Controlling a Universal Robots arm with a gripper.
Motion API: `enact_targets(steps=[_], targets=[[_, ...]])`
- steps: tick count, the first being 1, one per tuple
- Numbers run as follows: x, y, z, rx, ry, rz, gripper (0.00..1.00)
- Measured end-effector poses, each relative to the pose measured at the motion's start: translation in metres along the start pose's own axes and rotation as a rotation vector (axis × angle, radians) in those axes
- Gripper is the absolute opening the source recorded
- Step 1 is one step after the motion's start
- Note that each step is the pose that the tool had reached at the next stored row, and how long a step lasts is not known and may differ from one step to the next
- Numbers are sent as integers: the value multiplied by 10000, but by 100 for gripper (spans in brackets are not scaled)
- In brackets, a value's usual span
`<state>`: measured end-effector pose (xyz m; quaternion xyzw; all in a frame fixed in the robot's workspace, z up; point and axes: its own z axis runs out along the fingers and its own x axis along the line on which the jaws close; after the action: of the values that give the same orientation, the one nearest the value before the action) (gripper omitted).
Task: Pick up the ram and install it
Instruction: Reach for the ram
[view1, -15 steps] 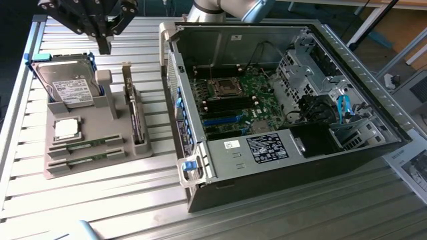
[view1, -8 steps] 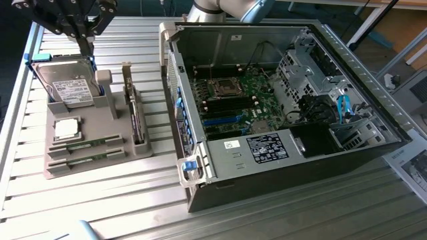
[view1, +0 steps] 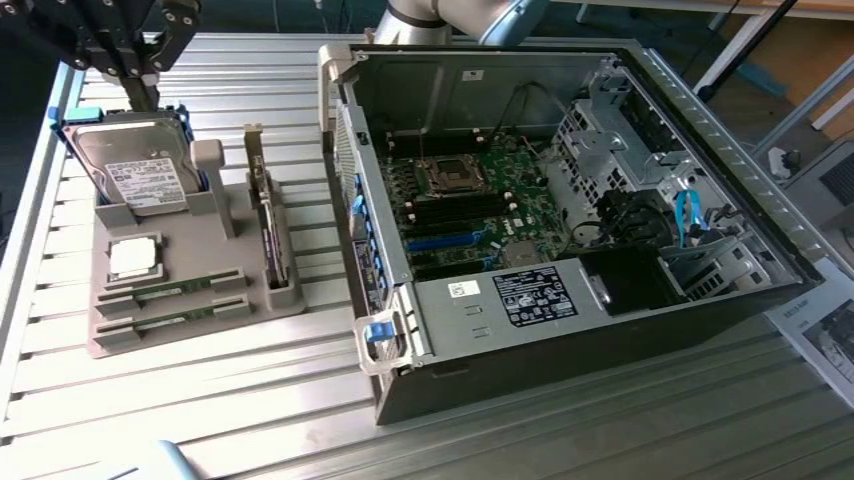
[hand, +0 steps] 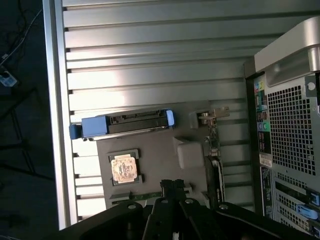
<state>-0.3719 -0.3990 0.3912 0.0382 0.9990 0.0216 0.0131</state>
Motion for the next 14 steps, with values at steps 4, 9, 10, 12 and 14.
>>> enact_targets(steps=[4,9,10,12,14], targets=[[73,-5,-1,0,0,2,10],[73,-5,-2,0,0,1,10],[73,-5,-2,0,0,1,10],[73,-5,-2,1,0,1,10],[73,-20,-2,0,1,1,10]])
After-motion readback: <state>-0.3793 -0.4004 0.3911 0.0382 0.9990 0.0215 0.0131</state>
